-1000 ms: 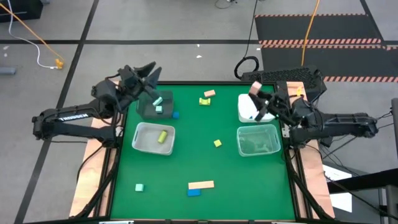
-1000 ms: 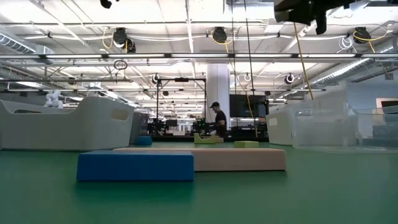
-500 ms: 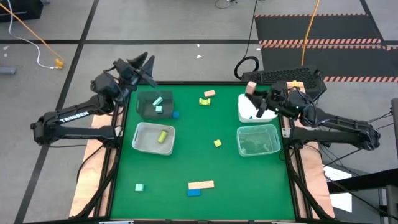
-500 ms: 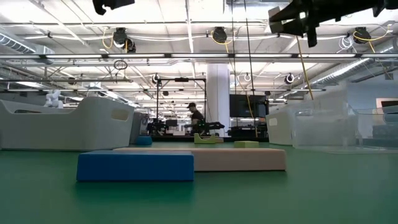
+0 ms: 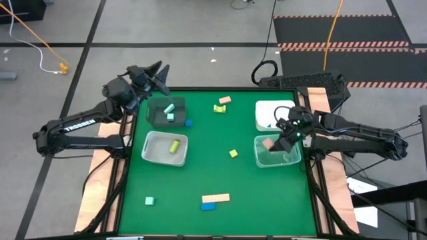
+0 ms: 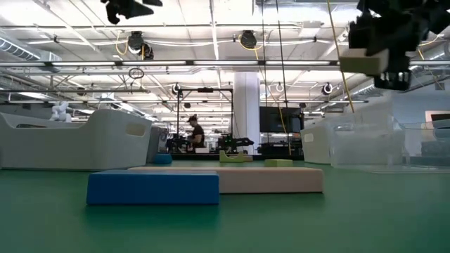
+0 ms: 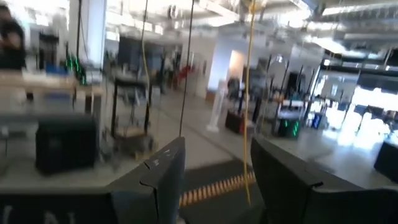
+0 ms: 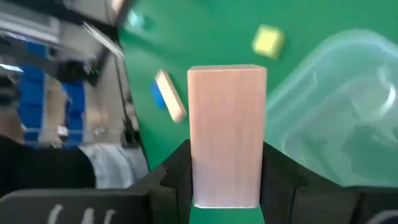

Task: Sort & place blocks by color
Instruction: Put the bottom right brown block into the transparent bin, then put the light blue block into the black bin

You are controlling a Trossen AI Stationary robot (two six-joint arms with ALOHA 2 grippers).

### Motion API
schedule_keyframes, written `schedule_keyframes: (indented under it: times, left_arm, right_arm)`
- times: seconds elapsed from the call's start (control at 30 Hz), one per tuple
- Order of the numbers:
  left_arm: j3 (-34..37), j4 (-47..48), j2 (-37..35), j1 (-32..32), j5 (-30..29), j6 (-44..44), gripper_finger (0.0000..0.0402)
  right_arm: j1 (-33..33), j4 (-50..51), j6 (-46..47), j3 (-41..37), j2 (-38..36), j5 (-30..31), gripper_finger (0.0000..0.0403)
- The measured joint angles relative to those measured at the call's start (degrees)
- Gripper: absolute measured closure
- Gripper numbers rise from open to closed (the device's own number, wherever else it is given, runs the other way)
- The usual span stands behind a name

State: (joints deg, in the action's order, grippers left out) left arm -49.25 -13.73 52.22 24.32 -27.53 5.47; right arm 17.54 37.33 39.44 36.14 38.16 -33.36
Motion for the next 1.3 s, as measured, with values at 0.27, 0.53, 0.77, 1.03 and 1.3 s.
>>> schedule_keyframes:
  times: [0.27, 0.53, 0.77, 1.03, 1.3]
  left_arm:
    - [0.00, 18.79, 0.00, -0.04, 6.55, 15.87, 0.0217]
    - [0.00, 32.45, 0.00, -0.49, 20.07, 25.95, 0.0217]
    - [0.00, 36.52, 0.00, -4.52, 29.99, 31.47, 0.0217]
    - [0.00, 40.32, 0.00, -16.71, 35.63, 42.42, 0.0217]
    - [0.00, 45.23, 0.00, -34.91, 35.15, 66.49, 0.0217]
  right_arm:
    - [-2.32, 7.93, -1.95, 0.00, 0.55, 0.21, 0.0290]
    - [-3.02, 11.04, -2.54, 0.00, 2.88, 0.23, 0.0209]
    - [-3.03, 10.80, -2.62, 0.00, 3.56, 0.23, 0.0169]
    - [-3.03, 3.13, -2.62, 0.00, 3.53, -2.62, 0.0155]
    - [-3.04, -2.86, -3.04, 0.00, 3.53, -3.18, 0.0160]
